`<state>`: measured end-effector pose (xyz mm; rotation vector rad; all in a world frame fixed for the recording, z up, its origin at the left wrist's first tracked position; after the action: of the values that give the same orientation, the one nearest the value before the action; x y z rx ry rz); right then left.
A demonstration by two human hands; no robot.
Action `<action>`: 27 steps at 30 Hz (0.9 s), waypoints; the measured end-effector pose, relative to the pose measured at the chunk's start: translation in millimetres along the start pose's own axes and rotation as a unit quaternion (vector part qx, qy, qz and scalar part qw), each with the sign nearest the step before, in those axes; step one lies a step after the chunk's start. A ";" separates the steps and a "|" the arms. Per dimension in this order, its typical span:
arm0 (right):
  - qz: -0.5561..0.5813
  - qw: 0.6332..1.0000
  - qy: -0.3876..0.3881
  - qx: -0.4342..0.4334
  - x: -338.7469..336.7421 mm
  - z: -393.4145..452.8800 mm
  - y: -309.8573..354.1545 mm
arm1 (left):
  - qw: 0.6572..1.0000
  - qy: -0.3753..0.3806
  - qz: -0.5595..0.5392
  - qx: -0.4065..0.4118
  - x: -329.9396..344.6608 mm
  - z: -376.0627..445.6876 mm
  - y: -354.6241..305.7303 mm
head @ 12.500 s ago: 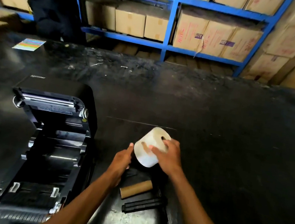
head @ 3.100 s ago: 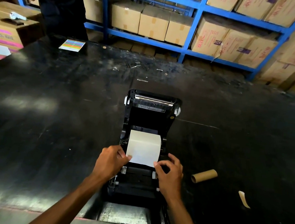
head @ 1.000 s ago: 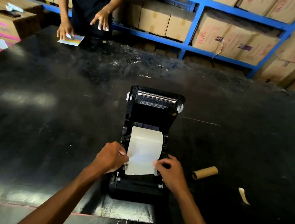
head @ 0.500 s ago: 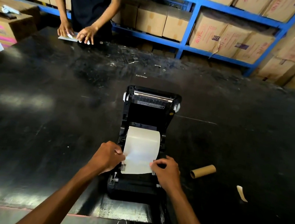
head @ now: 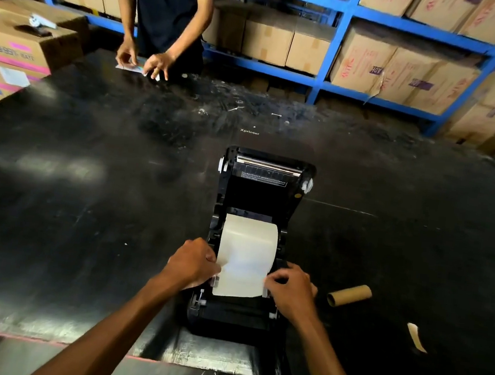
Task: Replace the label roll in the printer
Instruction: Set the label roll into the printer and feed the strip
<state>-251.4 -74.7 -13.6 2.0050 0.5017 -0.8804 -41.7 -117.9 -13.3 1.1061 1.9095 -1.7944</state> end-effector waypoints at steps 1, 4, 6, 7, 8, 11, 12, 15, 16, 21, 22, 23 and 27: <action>0.006 1.000 0.003 0.003 0.0 -0.4 -1.3 | 1.000 0.004 -0.011 -0.001 0.4 0.8 1.3; 0.007 1.000 0.017 0.007 -1.1 2.4 -2.8 | 0.999 0.005 -0.033 0.011 2.4 1.0 4.3; 0.016 1.000 0.017 0.000 -1.5 3.6 -2.4 | 0.999 0.010 -0.026 0.018 1.6 1.0 4.5; 0.025 1.000 0.013 -0.005 -0.8 3.2 -2.2 | 1.000 0.015 -0.022 0.015 -0.1 1.5 3.8; 0.033 0.999 0.008 -0.006 0.3 2.1 -2.0 | 0.999 0.023 -0.022 0.010 -1.2 2.0 3.2; 0.039 0.999 -0.002 0.001 3.5 1.7 -4.5 | 0.999 0.034 -0.035 0.007 -3.8 0.9 0.7; 0.038 0.999 0.003 0.004 3.9 1.9 -5.4 | 0.999 0.026 -0.035 0.014 -4.6 0.5 -0.1; 0.033 0.999 0.020 0.002 2.0 2.3 -5.8 | 0.999 -0.004 -0.042 0.028 -7.4 -0.6 -1.4; 0.033 0.999 0.017 -0.001 1.0 2.5 -6.1 | 0.999 0.001 -0.044 0.026 -7.8 -0.8 -2.3; 0.056 0.998 0.026 -0.003 3.0 0.4 -9.2 | 0.998 0.034 -0.045 0.026 -7.4 -3.5 -5.2; 0.051 0.998 0.031 -0.003 3.0 0.4 -8.6 | 0.998 0.019 -0.045 0.029 -8.3 -3.6 -4.4; 0.047 0.998 0.037 -0.006 2.8 0.2 -7.7 | 0.999 0.007 -0.043 0.033 -9.1 -3.9 -3.7; 0.085 0.994 0.048 -0.040 0.1 -6.5 -12.7 | 0.999 0.018 -0.030 0.031 -8.7 -5.4 -3.0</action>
<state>-256.7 -62.3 -18.3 1.9897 0.4079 -0.6524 -36.5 -115.4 -4.4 1.1204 1.9390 -1.8893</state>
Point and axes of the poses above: each hand's wrist, its own z-axis towards the middle knuckle, its own x-axis out of the palm, y = z × x, the point moved 3 cm from there along z, towards the middle knuckle, and after that the axes turned 14 degrees about x, right-handed, at the moved point
